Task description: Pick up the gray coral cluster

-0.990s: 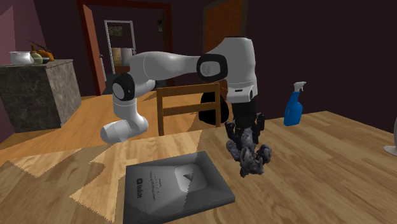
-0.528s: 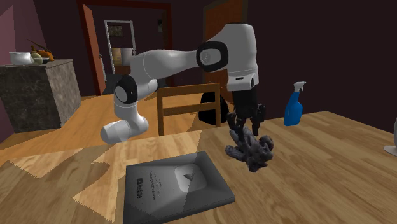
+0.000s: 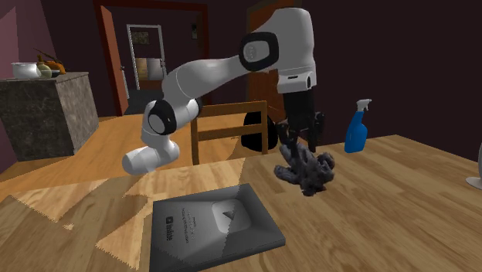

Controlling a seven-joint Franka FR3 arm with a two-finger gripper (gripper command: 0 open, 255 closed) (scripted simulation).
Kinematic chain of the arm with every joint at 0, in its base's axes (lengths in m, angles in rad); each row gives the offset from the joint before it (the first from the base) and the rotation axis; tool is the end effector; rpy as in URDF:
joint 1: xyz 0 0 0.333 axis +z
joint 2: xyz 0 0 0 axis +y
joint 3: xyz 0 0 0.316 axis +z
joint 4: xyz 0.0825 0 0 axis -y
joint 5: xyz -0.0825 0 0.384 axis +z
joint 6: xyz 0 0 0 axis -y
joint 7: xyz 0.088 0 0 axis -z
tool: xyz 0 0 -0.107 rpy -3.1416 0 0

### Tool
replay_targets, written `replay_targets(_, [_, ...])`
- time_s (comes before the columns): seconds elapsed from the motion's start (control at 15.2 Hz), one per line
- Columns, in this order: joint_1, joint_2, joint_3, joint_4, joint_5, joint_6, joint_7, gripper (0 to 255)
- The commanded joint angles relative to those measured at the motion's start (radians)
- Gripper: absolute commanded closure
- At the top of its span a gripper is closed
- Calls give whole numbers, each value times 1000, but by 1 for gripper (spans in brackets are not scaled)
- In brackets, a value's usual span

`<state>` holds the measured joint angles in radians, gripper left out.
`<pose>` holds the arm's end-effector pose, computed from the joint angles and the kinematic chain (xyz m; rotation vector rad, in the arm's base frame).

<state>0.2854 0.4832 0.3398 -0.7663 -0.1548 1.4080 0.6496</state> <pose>0.5847 0.3003 0.6920 -3.0216 0.1722 -0.2158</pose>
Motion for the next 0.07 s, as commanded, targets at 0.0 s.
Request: replay_targets(0.0, [8,15,-1,36,-5,-20,0,255])
